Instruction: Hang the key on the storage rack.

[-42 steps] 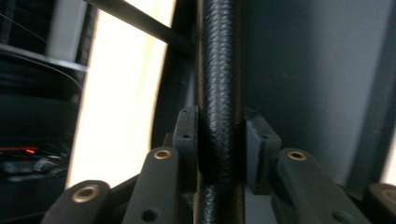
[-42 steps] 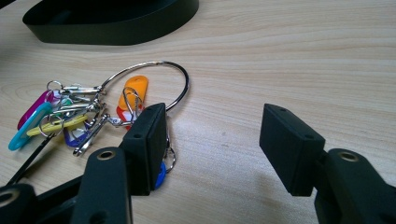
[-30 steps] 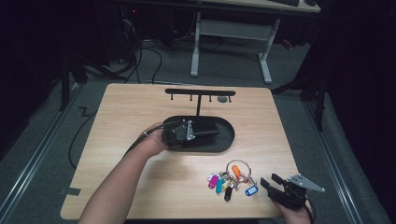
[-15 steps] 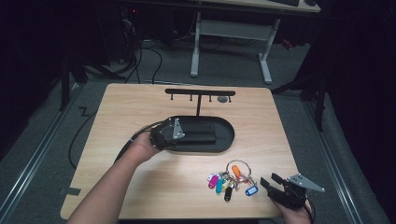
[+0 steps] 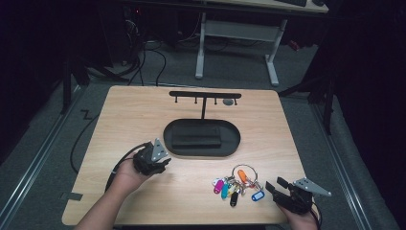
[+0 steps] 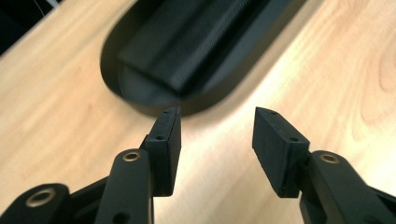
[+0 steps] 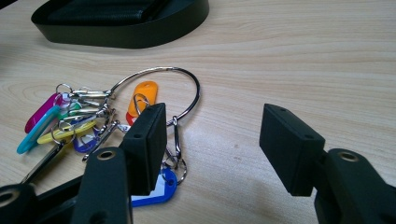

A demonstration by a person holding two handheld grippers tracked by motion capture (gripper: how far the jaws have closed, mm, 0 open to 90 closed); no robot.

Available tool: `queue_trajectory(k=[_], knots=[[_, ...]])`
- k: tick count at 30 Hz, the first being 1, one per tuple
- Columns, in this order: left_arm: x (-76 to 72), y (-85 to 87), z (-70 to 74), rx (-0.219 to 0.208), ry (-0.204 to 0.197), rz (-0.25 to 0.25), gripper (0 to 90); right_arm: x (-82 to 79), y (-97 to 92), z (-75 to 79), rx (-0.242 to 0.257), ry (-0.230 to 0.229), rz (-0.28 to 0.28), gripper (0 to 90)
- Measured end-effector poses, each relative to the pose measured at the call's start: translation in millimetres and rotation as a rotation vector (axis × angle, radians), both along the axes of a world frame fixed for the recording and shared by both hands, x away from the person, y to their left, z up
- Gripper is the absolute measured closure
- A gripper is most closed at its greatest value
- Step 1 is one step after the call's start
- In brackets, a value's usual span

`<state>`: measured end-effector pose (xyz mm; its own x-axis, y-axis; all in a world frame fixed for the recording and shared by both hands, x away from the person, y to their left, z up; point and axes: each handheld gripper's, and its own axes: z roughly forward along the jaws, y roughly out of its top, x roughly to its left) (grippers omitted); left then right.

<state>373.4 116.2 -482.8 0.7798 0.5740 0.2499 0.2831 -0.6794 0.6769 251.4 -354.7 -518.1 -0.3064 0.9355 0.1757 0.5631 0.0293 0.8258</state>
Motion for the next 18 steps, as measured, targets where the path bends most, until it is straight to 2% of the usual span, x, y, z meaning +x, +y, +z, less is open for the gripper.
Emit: queue_trajectory(k=[1, 2, 3, 5, 9, 12, 14, 16, 18], knots=[[-3.6, 3.7, -3.1, -0.019, 0.009, 0.01, 51.9, -0.1, 0.9, 0.0, 0.002, 0.003, 0.002, 42.1], [-11.3, 10.6, -9.2, -0.056, 0.026, 0.027, 51.7, -0.1, 1.3, 0.0, 0.002, 0.005, 0.002, 42.1], [-11.3, 10.6, -9.2, -0.056, 0.026, 0.027, 51.7, -0.1, 1.3, 0.0, 0.002, 0.005, 0.002, 42.1], [-18.6, 16.9, -15.9, -0.11, 0.048, 0.046, 52.3, 0.1, 1.6, 0.0, -0.001, 0.002, 0.007, 42.2], [-32.1, 22.6, -28.5, -0.105, 0.064, 0.052, 51.7, 0.2, 2.5, -0.2, -0.004, 0.002, 0.011, 42.3], [-39.8, 28.0, -32.2, -0.132, 0.081, 0.071, 51.2, 0.5, 3.2, -0.5, -0.006, 0.003, 0.012, 42.4], [-46.7, 31.4, -32.8, -0.142, 0.077, 0.091, 50.7, 0.7, 3.5, -0.9, -0.007, 0.007, 0.011, 42.5], [-56.6, 36.9, -35.9, -0.184, 0.066, 0.129, 50.8, 0.7, 3.9, -0.8, -0.007, 0.006, 0.012, 42.5], [-67.7, 42.2, -40.5, -0.199, 0.038, 0.151, 50.8, 0.2, 3.9, -0.6, -0.008, 0.004, 0.015, 42.6]])
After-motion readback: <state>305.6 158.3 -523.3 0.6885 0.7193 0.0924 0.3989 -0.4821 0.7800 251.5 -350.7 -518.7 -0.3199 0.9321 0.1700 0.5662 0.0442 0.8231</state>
